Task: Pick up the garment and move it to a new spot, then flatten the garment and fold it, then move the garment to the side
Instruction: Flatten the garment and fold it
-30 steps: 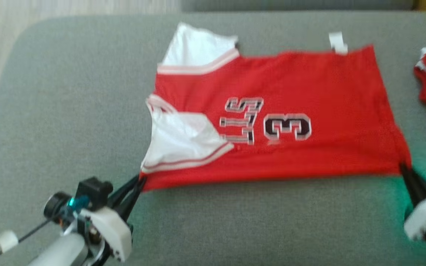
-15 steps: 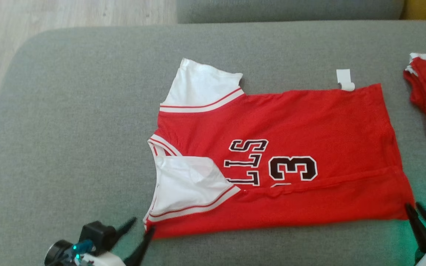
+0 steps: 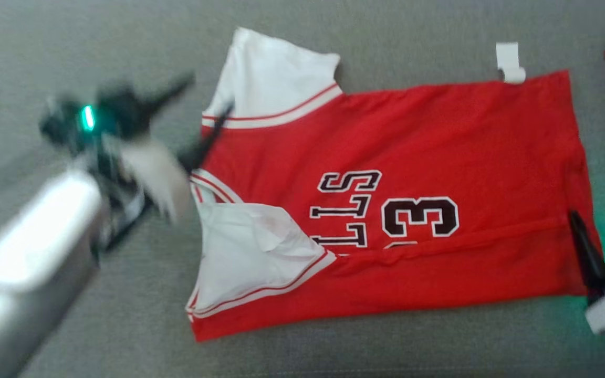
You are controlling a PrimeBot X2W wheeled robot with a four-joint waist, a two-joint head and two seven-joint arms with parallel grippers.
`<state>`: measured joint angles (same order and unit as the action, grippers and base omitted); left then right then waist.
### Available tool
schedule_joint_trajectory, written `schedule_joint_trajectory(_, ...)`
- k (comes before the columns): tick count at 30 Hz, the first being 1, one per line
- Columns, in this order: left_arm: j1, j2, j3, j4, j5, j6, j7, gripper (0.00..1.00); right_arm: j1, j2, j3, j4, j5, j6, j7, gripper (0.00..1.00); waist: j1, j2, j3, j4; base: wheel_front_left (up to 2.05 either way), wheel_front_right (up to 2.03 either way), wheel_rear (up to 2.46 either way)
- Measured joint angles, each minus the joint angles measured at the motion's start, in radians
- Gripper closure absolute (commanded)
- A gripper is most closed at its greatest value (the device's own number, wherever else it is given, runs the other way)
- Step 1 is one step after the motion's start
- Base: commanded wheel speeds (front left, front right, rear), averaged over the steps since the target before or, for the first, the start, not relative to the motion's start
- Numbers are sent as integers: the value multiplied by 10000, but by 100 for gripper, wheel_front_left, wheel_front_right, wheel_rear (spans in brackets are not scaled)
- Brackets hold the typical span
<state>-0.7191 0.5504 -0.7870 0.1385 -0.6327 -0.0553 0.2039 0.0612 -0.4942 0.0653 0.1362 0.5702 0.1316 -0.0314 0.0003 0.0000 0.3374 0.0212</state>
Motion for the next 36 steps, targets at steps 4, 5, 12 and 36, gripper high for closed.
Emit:
schedule_joint_trajectory(4,-1912,-428,109,1337,-591,-479,1145,0,-919,123,259,-441,-311,0,278,0,1,0,636,-321,0,0,0)
schedule_joint_trajectory(5,-2305,-487,115,1703,-746,-518,1465,0,-1123,136,303,-525,-364,0,297,0,0,0,786,-425,0,0,0)
schedule_joint_trajectory(12,-4170,-744,211,3764,-1781,-685,3231,0,-1773,472,579,-713,-487,0,493,0,0,0,1752,-1181,0,0,0)
schedule_joint_trajectory(36,-4833,142,-943,3306,-2932,-696,3743,100,-4369,562,830,-265,-228,0,1135,0,-4,0,2205,-1752,0,0,0)
